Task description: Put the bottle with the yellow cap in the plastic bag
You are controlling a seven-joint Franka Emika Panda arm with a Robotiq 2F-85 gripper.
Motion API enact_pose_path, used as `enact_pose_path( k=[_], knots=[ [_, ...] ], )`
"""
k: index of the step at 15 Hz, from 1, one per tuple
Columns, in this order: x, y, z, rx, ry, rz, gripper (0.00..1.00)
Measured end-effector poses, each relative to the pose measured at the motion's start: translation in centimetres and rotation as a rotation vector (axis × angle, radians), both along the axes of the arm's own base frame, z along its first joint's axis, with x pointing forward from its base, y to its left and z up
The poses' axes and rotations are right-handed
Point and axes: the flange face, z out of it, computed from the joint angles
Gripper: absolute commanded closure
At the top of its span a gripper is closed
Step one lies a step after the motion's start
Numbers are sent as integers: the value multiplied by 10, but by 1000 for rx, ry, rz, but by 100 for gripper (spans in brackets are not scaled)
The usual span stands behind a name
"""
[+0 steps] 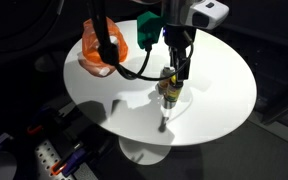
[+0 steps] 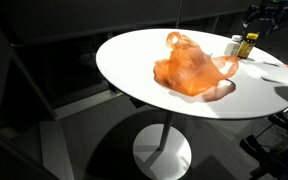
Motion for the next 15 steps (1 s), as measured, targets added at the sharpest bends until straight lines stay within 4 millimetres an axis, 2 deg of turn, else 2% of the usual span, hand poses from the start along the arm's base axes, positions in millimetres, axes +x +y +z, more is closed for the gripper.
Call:
enact_pose_path(
  k=[5,6,7,10,13,14,15],
  knots=[
    [3,0,-7,-9,-17,5,0],
    [3,0,-12,-12,-17,5,9],
    [4,0,-17,-14,-16,3,25],
    [6,-1,-24,-23,-30,-2,51],
    [9,1,-20,-33,-47,-2,75],
    [11,2,-16,-37,-54,-1,80],
    [11,4,-14,-39,-60,-2,80]
  ],
)
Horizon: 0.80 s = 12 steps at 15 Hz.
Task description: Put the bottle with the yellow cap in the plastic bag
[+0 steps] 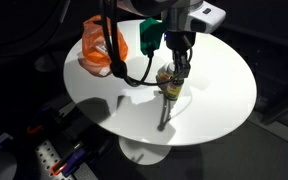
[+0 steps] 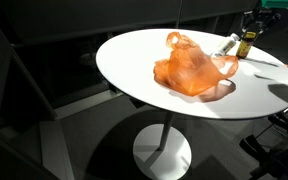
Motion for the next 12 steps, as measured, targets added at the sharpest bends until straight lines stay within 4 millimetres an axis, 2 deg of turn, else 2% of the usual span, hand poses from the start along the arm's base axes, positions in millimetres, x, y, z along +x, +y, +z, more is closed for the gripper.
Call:
enact_pose_path(
  k=[3,6,9,12],
  knots=[
    [3,8,9,-1,-18,11,80],
    [8,23,30,0,-46,36,80],
    [14,53,57,6,-84,89,80],
    [20,99,84,15,-121,168,80]
  ],
)
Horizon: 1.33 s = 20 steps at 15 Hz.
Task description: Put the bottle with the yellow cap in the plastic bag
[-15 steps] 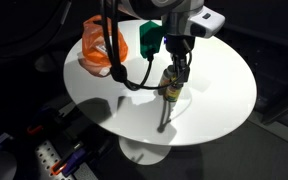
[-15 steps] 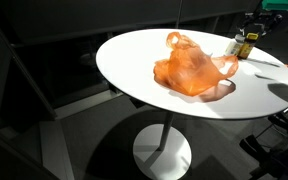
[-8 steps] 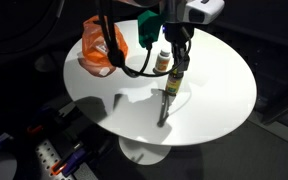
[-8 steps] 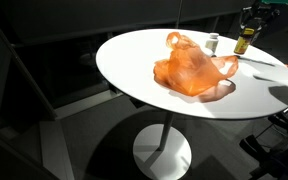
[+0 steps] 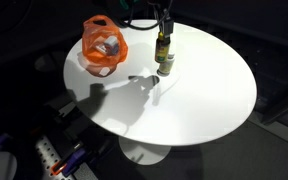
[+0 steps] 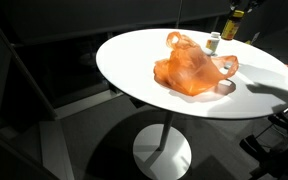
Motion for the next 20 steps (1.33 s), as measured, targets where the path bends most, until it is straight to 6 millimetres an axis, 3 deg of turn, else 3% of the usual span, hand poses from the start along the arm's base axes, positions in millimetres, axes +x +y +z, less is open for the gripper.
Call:
enact_pose_path(
  k=[5,10,16,20],
  knots=[
    [0,80,29,20,-37,131,80],
    [-21,141,49,80,-31,211,80],
    [-56,180,76,142,5,285,80],
    [-73,184,71,142,48,295,80]
  ],
)
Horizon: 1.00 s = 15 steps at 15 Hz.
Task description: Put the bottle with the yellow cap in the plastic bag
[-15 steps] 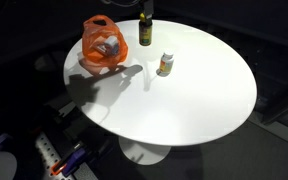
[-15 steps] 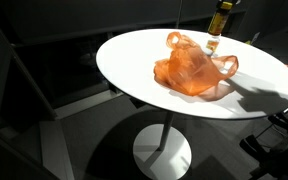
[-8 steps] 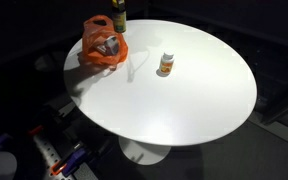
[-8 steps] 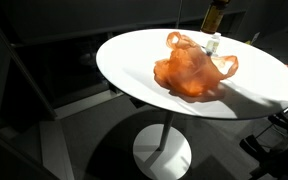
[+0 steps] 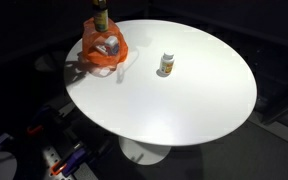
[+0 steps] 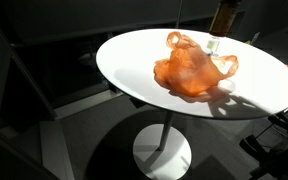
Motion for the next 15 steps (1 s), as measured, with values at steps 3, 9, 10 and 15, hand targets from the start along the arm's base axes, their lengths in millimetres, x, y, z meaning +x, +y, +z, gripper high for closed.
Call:
enact_pose_path(
  k=[3,9,10,15],
  knots=[
    [-8,1,-19,6,41,12,80],
    [-15,18,-57,3,97,50,80],
    [-14,22,-62,3,92,55,80],
    [-4,35,-83,8,49,73,29]
  ],
)
